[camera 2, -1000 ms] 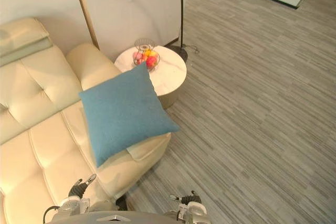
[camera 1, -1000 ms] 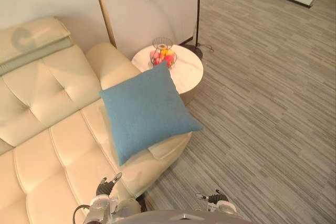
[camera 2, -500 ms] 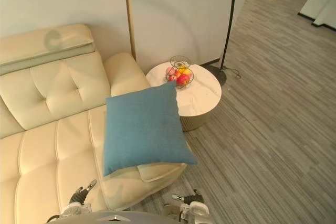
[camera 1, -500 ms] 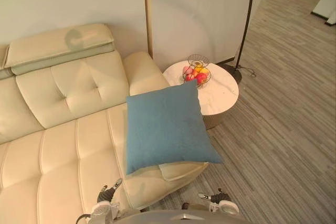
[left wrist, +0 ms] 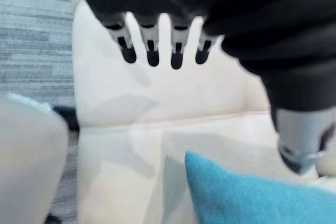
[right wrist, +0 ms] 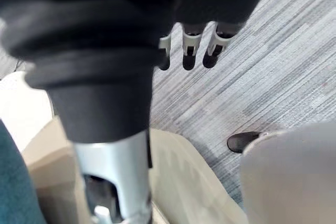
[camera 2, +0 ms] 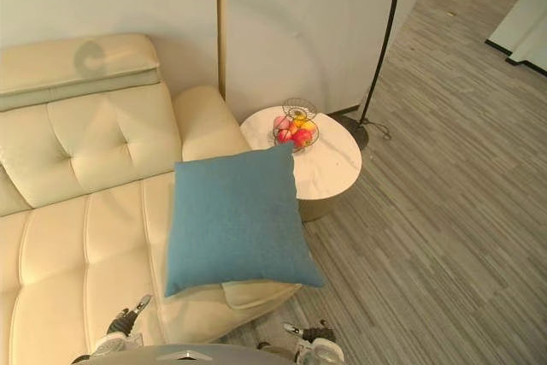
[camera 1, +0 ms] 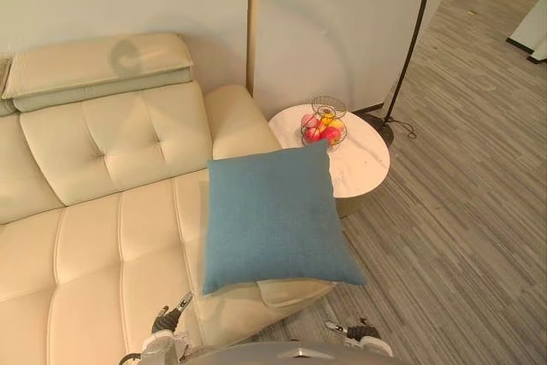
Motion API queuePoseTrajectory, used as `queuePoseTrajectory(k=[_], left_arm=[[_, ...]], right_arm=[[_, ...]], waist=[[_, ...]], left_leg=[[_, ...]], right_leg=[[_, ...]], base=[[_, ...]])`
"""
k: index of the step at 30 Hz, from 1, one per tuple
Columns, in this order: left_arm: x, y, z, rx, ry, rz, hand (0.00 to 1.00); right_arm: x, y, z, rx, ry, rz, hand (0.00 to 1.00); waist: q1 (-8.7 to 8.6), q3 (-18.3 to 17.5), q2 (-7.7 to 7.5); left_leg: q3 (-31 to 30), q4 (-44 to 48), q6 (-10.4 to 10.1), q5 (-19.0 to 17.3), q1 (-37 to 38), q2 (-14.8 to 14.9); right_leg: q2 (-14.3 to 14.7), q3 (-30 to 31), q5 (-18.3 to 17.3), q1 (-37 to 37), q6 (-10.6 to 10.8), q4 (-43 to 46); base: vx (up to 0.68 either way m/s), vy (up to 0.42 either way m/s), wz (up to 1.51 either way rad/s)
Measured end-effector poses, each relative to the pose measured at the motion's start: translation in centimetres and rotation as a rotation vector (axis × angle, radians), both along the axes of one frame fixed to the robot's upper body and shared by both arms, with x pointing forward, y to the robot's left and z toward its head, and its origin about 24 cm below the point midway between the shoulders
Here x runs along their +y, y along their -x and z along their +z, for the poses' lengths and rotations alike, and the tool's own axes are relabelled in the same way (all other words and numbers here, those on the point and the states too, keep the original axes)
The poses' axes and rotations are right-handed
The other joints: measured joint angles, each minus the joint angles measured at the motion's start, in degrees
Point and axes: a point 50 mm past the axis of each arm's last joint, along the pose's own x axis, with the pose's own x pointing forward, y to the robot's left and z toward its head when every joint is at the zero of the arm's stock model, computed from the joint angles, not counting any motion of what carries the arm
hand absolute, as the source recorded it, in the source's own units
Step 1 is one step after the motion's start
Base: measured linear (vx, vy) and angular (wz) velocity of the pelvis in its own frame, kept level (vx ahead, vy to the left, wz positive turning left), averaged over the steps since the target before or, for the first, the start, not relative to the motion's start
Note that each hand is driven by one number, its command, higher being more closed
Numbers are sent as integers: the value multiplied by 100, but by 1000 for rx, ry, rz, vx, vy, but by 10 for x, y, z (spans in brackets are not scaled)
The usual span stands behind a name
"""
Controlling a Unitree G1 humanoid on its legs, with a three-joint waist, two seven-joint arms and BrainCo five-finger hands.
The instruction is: Pick up cushions and gather them together orderly.
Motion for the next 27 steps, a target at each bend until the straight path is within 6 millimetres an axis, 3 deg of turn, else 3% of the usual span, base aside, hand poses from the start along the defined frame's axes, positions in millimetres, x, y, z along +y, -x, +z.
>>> queuePoseTrajectory(k=[5,7,11,15,19,22,23,27], left_arm=[[31,6,8,-9,-73,36,0],[53,-2,18,-50,-135,43,0],[74,-12,30,-90,-203,30,0],[80,-16,34,-108,-218,31,0],[82,-38,48,-201,-251,-16,0],[76,-53,55,-263,-251,-57,0],[69,-64,58,-294,-240,-95,0],[56,-76,59,-321,-218,-146,0]], right_arm=[[-56,-11,29,-111,178,-74,0],[-85,-24,54,-189,294,-66,0],[-107,-42,82,-261,423,-18,0],[-113,-55,94,-302,454,1,0],[-110,-83,118,-399,506,135,0],[-96,-108,136,-497,520,252,0],[-83,-123,145,-563,511,319,0],[-62,-142,156,-639,486,405,0]], waist=[[-96,-14,0],[-127,-31,-9],[-166,-59,16],[-211,-145,62],[-243,-141,69],[-255,-141,69],[-251,-143,65],[-244,-132,59]], left_leg=[[27,-175,109,79,42,-33],[29,-182,124,100,-18,-36],[82,-183,121,107,-21,-37],[162,-177,121,106,-19,-39],[182,-166,121,105,-38,-43],[202,-153,123,104,-75,-44],[208,-89,127,101,-187,-46],[203,-6,133,105,-362,-52]], right_leg=[[-8,25,63,-67,21,-7],[-6,49,143,-114,14,-73],[11,147,211,-122,20,-157],[10,186,251,-167,25,-206],[12,218,287,-183,16,-236],[18,265,319,-237,14,-243],[17,287,358,-323,11,-250],[14,290,464,-408,8,-344]], base=[[-82,0,-4],[-79,-3,-7],[-42,-3,-10],[8,7,-10],[-2,1,-3],[-57,-8,-7],[-59,-6,-4],[-56,-6,-1]])
